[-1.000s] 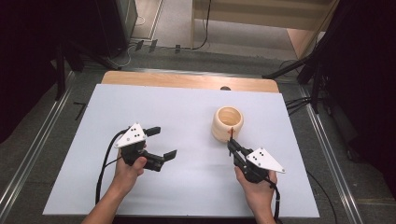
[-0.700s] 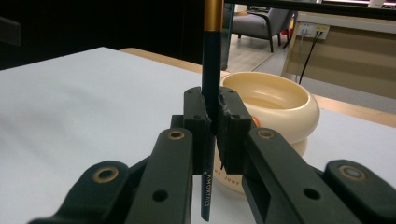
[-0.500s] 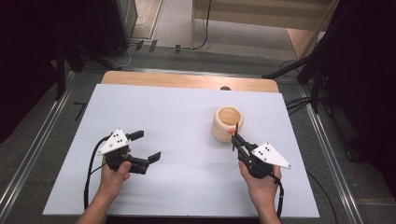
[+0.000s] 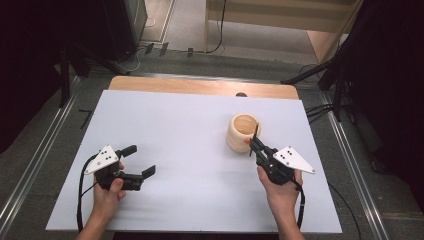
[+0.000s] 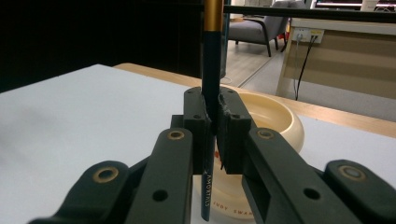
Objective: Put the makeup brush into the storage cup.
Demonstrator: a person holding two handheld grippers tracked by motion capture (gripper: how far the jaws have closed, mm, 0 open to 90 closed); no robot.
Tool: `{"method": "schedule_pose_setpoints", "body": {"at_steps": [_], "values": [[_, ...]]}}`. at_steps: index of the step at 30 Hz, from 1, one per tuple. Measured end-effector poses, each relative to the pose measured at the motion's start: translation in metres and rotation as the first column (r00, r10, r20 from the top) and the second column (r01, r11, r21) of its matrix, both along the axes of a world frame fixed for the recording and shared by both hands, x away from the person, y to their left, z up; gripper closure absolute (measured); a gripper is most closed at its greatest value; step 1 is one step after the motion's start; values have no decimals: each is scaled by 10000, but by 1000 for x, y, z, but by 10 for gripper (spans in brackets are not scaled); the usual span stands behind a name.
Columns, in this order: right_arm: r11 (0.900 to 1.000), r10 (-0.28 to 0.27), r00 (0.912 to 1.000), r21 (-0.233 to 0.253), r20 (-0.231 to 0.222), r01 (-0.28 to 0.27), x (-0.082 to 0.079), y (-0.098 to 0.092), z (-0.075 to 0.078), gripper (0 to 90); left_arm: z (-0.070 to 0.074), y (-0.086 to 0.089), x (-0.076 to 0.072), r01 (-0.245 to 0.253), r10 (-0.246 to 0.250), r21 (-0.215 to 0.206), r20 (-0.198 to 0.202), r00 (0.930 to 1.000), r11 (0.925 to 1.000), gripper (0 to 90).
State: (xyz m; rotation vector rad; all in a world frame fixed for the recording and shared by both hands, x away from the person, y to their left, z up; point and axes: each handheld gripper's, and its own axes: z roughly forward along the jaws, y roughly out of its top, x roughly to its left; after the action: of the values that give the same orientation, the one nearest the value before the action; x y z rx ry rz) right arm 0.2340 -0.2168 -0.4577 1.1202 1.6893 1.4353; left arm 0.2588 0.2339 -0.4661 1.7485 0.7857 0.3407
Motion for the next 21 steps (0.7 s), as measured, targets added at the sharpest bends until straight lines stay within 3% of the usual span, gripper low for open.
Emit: {"method": "schedule_pose_setpoints", "body": {"at_steps": [3, 7, 14, 21], "values": [[10000, -41, 10000, 53, 37, 41, 1, -2, 2, 844, -4, 6, -3, -111, 111, 111, -26, 9999, 9999, 14], [9998, -68, 10000, 178, -20, 68, 2, -4, 4, 844, -9, 17, -8, -625, 623, 256, 63, 9980, 9977, 13], [9994, -119, 9999, 312, -14, 119, 5, -8, 6, 844, -15, 33, -8, -1136, 1134, -166, -136, 9935, 9934, 13], [9990, -156, 9999, 427, 45, 154, 11, -8, 13, 844, -16, 35, -8, -1389, 1387, -207, -117, 9903, 9901, 13]]}}
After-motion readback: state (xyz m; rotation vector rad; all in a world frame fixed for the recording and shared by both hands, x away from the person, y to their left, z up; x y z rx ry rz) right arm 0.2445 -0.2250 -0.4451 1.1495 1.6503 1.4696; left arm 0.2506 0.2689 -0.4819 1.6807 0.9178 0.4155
